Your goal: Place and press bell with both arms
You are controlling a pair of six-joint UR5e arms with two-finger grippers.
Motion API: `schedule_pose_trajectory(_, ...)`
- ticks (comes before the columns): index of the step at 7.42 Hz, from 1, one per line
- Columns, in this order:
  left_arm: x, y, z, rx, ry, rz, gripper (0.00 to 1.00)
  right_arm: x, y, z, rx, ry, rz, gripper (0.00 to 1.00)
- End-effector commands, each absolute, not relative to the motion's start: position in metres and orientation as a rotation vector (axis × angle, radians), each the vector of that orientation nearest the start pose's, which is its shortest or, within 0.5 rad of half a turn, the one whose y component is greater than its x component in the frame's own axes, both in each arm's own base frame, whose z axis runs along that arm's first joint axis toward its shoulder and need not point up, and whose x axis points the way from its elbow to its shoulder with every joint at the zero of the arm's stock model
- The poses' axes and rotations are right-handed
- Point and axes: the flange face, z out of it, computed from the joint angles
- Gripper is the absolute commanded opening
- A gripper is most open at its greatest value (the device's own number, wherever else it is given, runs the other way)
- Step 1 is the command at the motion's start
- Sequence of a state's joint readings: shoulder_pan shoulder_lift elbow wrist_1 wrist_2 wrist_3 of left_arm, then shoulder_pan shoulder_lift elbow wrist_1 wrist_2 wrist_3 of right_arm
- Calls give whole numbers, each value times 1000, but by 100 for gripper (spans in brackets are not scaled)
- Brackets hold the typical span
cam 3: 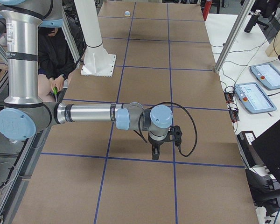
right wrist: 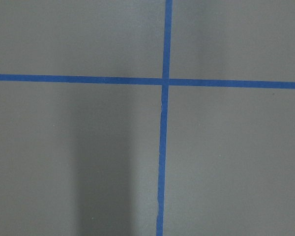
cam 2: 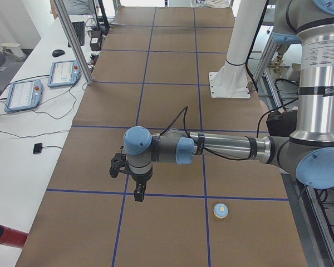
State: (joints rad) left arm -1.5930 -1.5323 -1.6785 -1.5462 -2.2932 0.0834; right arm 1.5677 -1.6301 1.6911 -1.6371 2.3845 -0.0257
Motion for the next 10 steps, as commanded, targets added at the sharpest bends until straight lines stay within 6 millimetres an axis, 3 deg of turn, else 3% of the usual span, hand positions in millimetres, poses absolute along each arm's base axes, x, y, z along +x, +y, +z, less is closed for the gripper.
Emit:
schedule_pose_trajectory(1, -78, -477, 627, 87, 717, 76, 100, 60, -467, 631, 9, -813, -27, 100)
schedule_pose_trajectory(3, -78, -483, 611, 90, 713, 72, 100, 59, -467, 629, 14, -819, -29, 100)
schedule_pose_trajectory(4, -80, -488, 588, 67, 706, 62, 100, 59, -466, 628, 17, -819, -31, 100)
schedule_pose_trajectory(5, -85, -486, 549, 50, 642, 58, 100, 59, -466, 626, 20, -819, -32, 100)
schedule_pose_trajectory(6, -90, -469, 510, 24, 539, 35, 100, 59, -467, 624, 23, -822, -32, 100)
schedule_pose_trajectory(8, -69, -441, 449, 7, 510, -85, 100, 59, -467, 624, 23, -822, -32, 100)
schedule_pose_trajectory(10, -33, -415, 428, -15, 435, -211, 100, 59, -466, 619, 32, -823, -36, 100)
